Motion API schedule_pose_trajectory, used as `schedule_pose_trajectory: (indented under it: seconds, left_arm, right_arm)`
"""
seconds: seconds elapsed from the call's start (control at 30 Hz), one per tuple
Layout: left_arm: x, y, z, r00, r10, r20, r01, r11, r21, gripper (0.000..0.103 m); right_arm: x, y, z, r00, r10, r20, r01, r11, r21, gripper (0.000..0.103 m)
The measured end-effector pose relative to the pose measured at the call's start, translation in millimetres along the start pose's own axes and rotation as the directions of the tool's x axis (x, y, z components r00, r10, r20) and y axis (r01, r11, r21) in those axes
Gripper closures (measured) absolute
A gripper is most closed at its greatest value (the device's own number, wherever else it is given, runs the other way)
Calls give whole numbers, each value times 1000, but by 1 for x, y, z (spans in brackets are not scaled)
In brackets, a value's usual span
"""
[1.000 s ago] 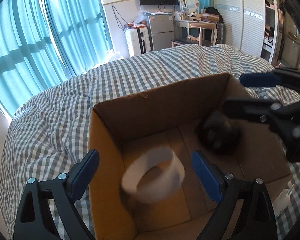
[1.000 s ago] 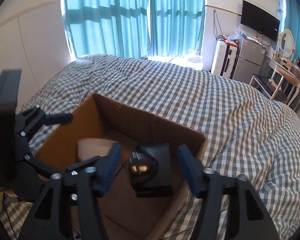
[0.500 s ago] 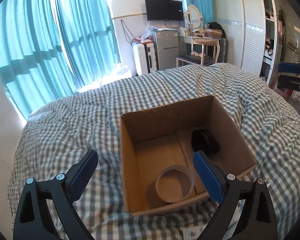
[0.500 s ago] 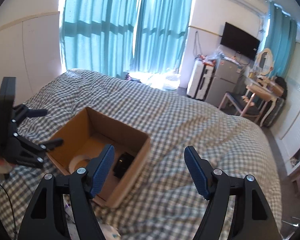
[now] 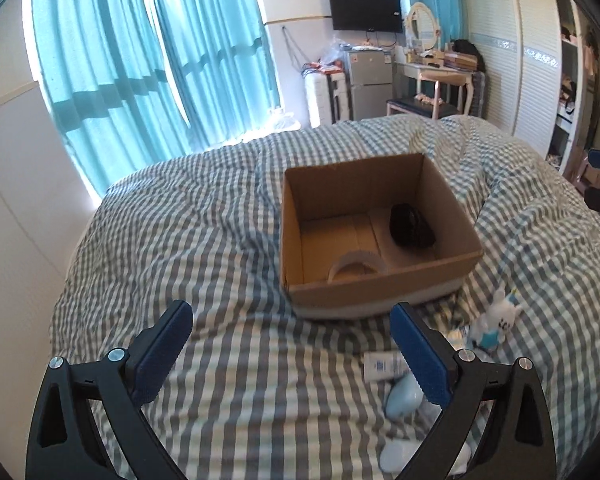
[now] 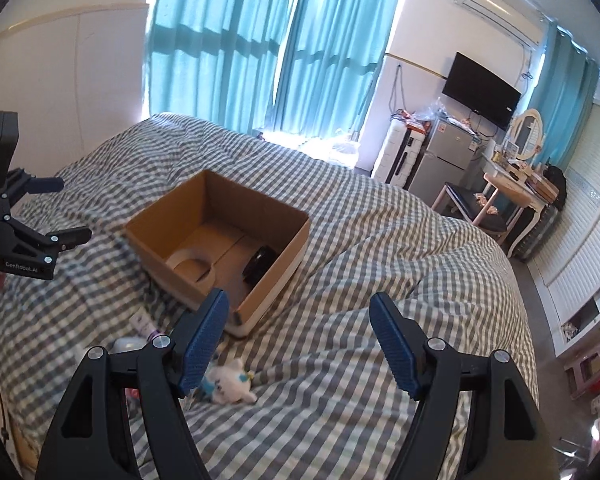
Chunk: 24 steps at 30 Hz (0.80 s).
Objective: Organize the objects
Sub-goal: 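Lower tape roll and speaker into the box and open both grippers, then grasp the white cylinder with the left gripper and lift it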
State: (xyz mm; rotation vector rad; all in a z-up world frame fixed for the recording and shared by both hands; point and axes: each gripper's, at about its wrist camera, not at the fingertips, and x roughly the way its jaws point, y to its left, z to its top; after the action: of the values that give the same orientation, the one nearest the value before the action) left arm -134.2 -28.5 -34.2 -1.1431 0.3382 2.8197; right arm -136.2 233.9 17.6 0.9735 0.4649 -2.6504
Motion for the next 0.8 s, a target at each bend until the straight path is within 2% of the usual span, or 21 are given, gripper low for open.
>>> schedule_pose_trajectory:
  seconds: [0.1,0.2,0.33,0.47,0.53,0.67,0.8]
  left_arm:
    - [-5,-7,-25,999,24,-31,-25,999,-47,2]
    - [-3,-17,-50,997,45,-60,-51,995,-88,2]
    - [4,-40,-80,995,57,-87,-64,994,-87,1]
    - [12,-54,-105,990,25,-137,-40,994,-104,1]
    - [17,-65,-115,985,-4,-171,-12,996,-88,2]
    - [24,-79,-126,982,-19,-186,11,999,-42,0]
    - [33,-88,-127,970,-104,-221,89,993,-74,0]
  right_arm:
    - [2,14,-21,999,27,-23,-27,1000,-9,24]
    - [9,27,-44,997,53,-56,-52,999,10,23]
    - [24,48,-75,990,93,-101,-89,995,45,23]
    - [37,54,-97,987,106,-122,-95,991,98,23]
    - [42,53,-104,987,87,-131,-74,992,102,23]
    - [51,49,-113,987,83,-134,-65,989,134,23]
    - [53,43,-118,989,83,-124,-61,983,175,23]
